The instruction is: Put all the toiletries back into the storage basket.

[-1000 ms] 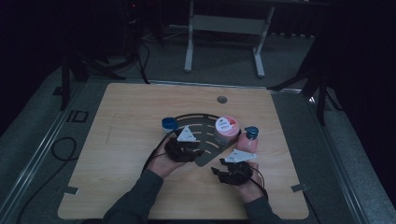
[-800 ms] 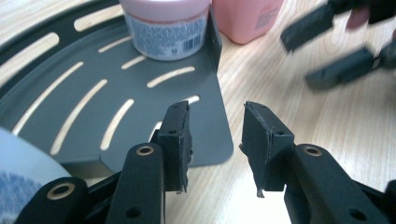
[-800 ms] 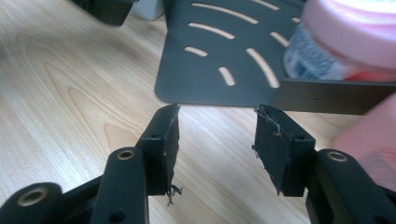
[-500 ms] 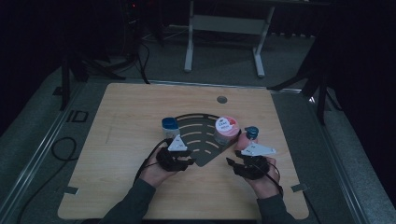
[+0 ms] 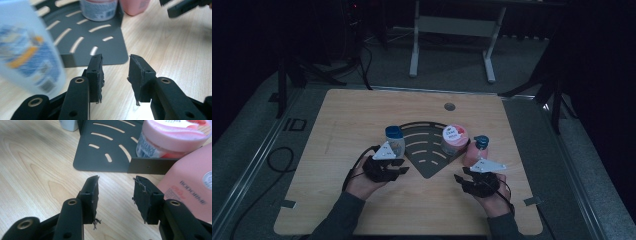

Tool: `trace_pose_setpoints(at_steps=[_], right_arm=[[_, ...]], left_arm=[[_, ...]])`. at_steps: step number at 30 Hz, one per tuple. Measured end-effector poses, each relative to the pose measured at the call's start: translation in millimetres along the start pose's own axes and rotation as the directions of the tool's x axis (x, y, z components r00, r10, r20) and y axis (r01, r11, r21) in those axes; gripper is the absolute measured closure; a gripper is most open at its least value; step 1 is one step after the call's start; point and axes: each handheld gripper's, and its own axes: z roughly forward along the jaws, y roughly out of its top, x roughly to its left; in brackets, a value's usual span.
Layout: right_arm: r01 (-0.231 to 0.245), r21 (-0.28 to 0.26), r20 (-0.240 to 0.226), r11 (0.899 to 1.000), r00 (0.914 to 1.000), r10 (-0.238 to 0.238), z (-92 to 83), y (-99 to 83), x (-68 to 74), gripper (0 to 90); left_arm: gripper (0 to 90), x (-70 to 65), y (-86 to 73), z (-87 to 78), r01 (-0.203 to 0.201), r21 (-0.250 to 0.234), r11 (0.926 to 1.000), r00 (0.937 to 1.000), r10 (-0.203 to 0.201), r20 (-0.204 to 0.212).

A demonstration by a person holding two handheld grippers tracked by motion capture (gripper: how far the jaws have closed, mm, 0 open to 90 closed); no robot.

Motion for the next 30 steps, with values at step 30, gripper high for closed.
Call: trace_pose_setpoints(at_steps=[30], right_arm=[[0.011,0.036,-0.009,0.999,0.9999,-0.011,8.4,-15.1,0.4,48.7]], left_arm=[[40.8,46.7,29.2,-55.8,0.026,-0.023,0.9994,0.9918,-0.029,-0.124]])
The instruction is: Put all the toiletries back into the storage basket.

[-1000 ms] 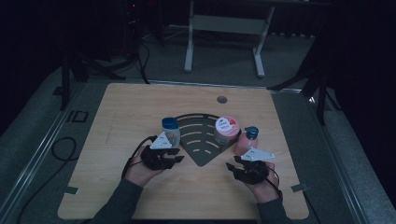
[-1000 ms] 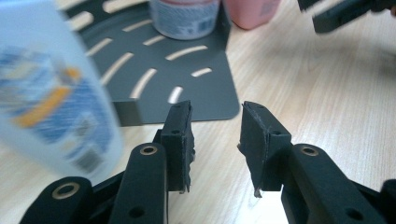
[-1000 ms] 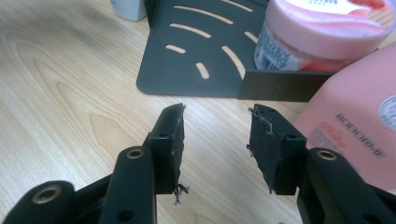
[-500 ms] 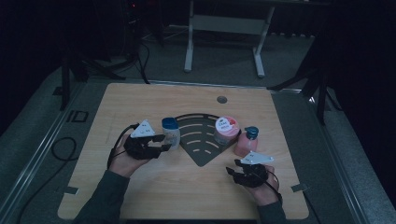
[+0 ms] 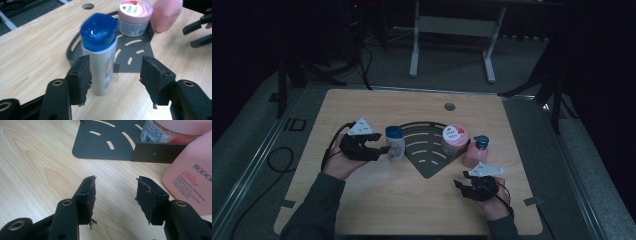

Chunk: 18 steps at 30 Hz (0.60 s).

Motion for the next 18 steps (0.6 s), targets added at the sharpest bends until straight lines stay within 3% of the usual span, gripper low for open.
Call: trace_pose_setpoints(at_steps=[6,11,18], right_arm=[[0.004,0.003,-0.004,1.000,1.0000,-0.004,0.7,0.1,0.1,48.4],[0.007,0.005,-0.008,1.000,0.9999,-0.007,1.2,-0.2,0.5,48.2],[0.009,0.009,-0.010,1.000,0.9999,-0.009,1.8,-0.9,0.7,48.1]], left_arm=[[38.5,5.6,14.0,-0.8,-0.033,0.033,0.9989,0.9994,0.033,-0.010],[37.5,11.8,25.4,2.0,-0.058,0.076,0.9954,0.9982,0.057,0.020],[38.5,13.0,34.1,6.6,-0.092,0.111,0.9896,0.9957,0.089,0.026]])
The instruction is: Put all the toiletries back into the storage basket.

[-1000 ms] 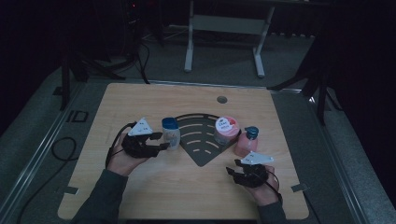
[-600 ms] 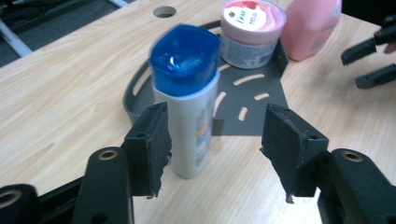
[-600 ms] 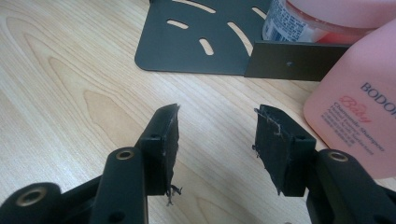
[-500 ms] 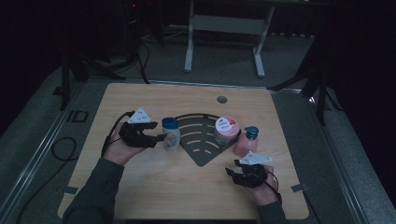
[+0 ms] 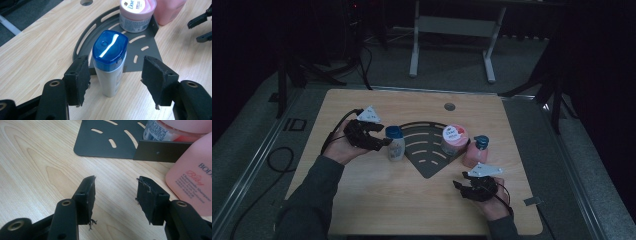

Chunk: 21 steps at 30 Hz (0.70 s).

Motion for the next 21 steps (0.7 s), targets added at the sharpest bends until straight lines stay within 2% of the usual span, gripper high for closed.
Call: trace_pose_setpoints(at_steps=[5,6,9,13,15,21], right_arm=[[0.005,0.005,0.001,1.000,1.0000,-0.005,0.6,-0.1,0.5,48.0],[0.005,0.005,0.000,1.000,1.0000,-0.005,0.6,-0.2,0.6,47.9],[0.005,0.009,-0.002,1.000,1.0000,-0.005,0.9,-0.6,0.7,47.8],[0.007,0.012,-0.006,1.000,1.0000,-0.007,1.6,-0.9,1.0,47.8],[0.010,0.014,-0.008,1.000,0.9999,-0.010,1.9,-0.9,1.3,47.8],[0.015,0.018,-0.011,1.000,0.9998,-0.014,1.8,-1.2,1.4,47.8]], left_arm=[[37.2,2.2,7.1,2.1,-0.018,0.011,0.9998,0.9998,0.018,0.000],[37.2,4.9,11.3,5.5,-0.031,0.041,0.9987,0.9995,0.031,-0.001],[36.6,7.8,15.3,10.1,-0.051,0.070,0.9963,0.9986,0.050,0.019],[37.2,7.8,19.7,17.1,-0.079,0.119,0.9897,0.9967,0.076,0.028],[37.4,6.6,23.4,19.4,-0.089,0.128,0.9878,0.9956,0.085,0.039],[38.2,6.2,32.2,27.3,-0.122,0.178,0.9765,0.9924,0.118,0.034]])
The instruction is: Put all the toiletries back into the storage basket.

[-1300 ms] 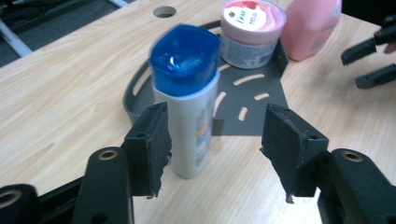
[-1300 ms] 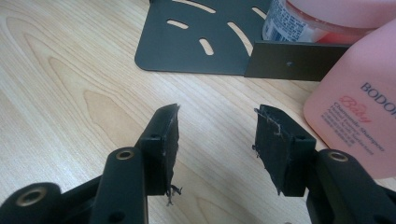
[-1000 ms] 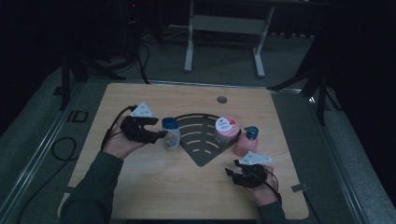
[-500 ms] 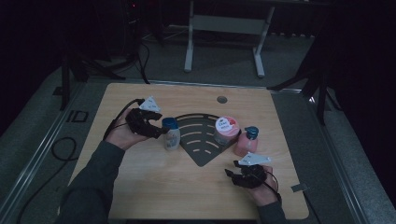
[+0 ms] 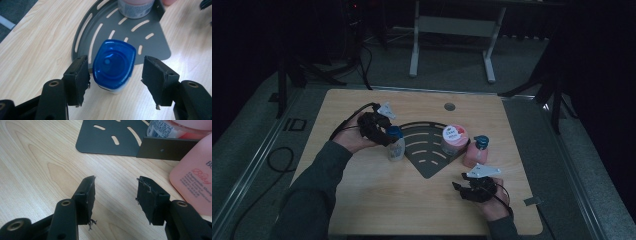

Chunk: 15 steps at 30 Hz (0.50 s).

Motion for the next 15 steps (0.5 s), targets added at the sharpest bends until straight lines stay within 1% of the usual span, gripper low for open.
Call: trace_pose_setpoints(at_steps=[2,5,7,9,12,15], right_arm=[[0.000,-0.001,-0.001,1.000,1.0000,0.000,-0.1,-0.1,0.0,47.8],[-0.001,0.003,-0.003,1.000,1.0000,0.001,0.2,-0.2,0.1,47.8],[0.002,0.004,-0.003,1.000,1.0000,-0.002,0.9,-0.2,0.6,47.8],[0.010,0.011,0.002,1.000,0.9999,-0.010,1.6,-0.1,1.5,47.8],[0.016,0.013,-0.001,1.000,0.9999,-0.016,2.4,-0.3,2.4,47.8],[0.018,0.013,-0.002,1.000,0.9998,-0.018,2.2,-0.5,2.4,47.8]], left_arm=[[38.4,0.6,1.7,2.2,-0.006,0.013,0.9999,1.0000,0.006,-0.001],[39.3,1.1,4.0,8.6,-0.017,0.048,0.9987,0.9999,0.017,-0.003],[42.0,1.7,6.1,12.2,-0.030,0.073,0.9968,0.9995,0.030,0.007],[44.3,1.1,9.0,15.9,-0.039,0.096,0.9946,0.9992,0.039,0.005],[45.7,2.0,11.1,21.0,-0.036,0.109,0.9934,0.9992,0.034,0.023],[45.9,3.6,10.0,27.1,-0.039,0.139,0.9896,0.9988,0.034,0.034]])
